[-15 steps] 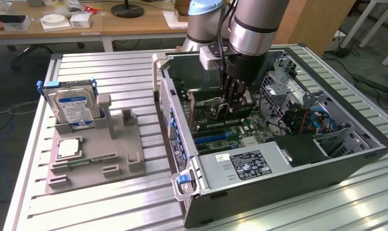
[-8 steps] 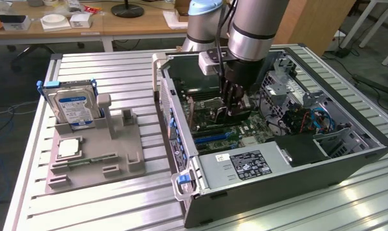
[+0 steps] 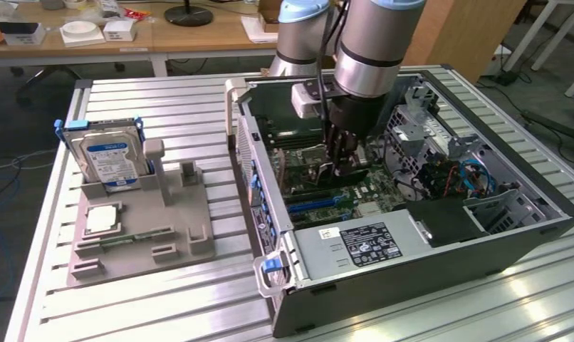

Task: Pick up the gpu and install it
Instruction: 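Insert the gpu into the slot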

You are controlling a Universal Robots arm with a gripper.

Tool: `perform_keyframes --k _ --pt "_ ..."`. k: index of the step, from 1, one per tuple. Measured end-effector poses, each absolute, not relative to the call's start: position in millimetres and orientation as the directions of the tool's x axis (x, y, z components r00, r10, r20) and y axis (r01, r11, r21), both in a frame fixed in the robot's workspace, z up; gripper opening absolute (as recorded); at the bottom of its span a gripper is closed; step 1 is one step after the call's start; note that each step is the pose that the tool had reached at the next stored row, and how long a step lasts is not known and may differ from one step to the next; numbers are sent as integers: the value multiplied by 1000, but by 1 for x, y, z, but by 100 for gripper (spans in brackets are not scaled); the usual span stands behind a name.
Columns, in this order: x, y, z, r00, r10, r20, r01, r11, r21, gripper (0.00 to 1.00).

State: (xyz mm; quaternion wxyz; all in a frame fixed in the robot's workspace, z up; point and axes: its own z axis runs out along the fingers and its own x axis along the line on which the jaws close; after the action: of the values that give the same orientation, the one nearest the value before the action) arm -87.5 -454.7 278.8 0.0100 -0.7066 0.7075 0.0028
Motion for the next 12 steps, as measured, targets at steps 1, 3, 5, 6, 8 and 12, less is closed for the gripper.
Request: perform_keyframes --k 1,3,5,6,8,12 --pt "-88 -455 278 -1 -1000 -18 -1000 1 -10 27" --pt "-89 -455 277 -1 -1000 -18 -1000 2 -10 27" --pt "-90 -455 276 -1 -1000 -18 -1000 1 -10 27" --pt "-91 -455 275 -1 -1000 -18 -1000 1 -10 27" --pt "-92 -455 274 -1 -1000 -18 -1000 1 -10 27" --pt "-92 -455 270 -1 -1000 -18 -1000 1 -10 27"
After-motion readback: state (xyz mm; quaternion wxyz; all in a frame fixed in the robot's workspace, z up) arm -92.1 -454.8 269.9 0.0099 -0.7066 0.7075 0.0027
